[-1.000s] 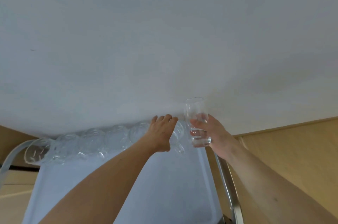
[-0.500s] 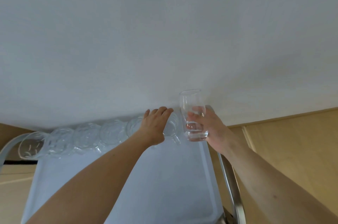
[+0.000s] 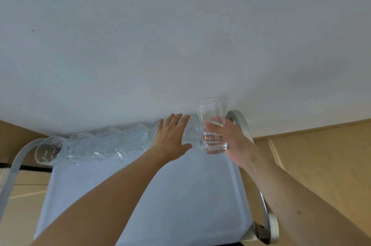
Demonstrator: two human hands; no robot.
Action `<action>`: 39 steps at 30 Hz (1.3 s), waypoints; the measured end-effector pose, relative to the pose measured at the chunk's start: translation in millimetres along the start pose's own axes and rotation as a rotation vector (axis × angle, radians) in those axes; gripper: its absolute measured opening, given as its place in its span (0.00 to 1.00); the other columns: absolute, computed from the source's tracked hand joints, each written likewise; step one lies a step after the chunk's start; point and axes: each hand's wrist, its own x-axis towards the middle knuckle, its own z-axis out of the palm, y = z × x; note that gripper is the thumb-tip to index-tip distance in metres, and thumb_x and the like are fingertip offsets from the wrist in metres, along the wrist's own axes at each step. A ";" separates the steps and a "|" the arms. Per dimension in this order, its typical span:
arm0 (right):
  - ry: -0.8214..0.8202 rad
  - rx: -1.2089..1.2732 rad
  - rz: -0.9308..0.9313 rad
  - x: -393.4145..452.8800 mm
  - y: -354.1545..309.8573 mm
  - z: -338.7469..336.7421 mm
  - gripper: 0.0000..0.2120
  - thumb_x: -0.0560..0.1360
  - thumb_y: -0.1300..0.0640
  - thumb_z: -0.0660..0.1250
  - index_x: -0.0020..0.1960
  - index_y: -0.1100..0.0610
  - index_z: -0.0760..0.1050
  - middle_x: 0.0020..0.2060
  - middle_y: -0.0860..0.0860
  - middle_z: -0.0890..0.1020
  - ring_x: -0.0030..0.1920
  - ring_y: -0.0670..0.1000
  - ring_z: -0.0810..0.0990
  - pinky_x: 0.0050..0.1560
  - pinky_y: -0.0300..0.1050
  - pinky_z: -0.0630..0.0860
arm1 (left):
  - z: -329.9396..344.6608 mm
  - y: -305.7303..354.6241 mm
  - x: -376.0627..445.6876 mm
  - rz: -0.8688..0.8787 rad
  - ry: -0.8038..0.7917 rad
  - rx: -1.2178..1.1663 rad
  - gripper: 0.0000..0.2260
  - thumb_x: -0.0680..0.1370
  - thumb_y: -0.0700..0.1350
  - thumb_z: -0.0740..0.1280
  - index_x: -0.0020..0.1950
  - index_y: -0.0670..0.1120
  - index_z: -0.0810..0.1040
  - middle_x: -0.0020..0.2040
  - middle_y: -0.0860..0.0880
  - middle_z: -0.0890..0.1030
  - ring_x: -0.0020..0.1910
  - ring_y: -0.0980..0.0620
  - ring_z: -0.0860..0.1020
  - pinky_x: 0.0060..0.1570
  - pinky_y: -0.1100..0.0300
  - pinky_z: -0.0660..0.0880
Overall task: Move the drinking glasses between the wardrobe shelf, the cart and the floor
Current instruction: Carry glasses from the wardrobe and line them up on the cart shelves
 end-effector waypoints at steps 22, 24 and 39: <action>0.028 -0.130 0.123 -135.6 187.2 248.4 0.26 0.71 0.52 0.80 0.60 0.56 0.68 0.37 0.54 0.77 0.31 0.53 0.77 0.33 0.47 0.76 | 38.5 -195.0 -294.1 -0.153 0.142 -0.200 0.33 0.79 0.58 0.67 0.80 0.49 0.60 0.80 0.45 0.62 0.79 0.43 0.59 0.77 0.46 0.57; 0.082 -0.173 0.148 -146.4 203.8 260.1 0.28 0.70 0.52 0.80 0.61 0.58 0.70 0.37 0.53 0.79 0.31 0.51 0.77 0.31 0.44 0.75 | 49.8 -205.6 -317.2 -0.183 0.122 -0.226 0.33 0.79 0.59 0.66 0.80 0.49 0.61 0.80 0.45 0.62 0.79 0.43 0.59 0.77 0.46 0.57; 0.229 -0.381 0.184 -224.3 323.6 252.2 0.35 0.62 0.53 0.84 0.65 0.48 0.73 0.53 0.55 0.83 0.45 0.52 0.87 0.34 0.48 0.81 | 144.7 -188.0 -462.3 -0.388 0.125 -0.356 0.28 0.79 0.52 0.69 0.77 0.46 0.67 0.77 0.41 0.66 0.77 0.41 0.61 0.74 0.44 0.62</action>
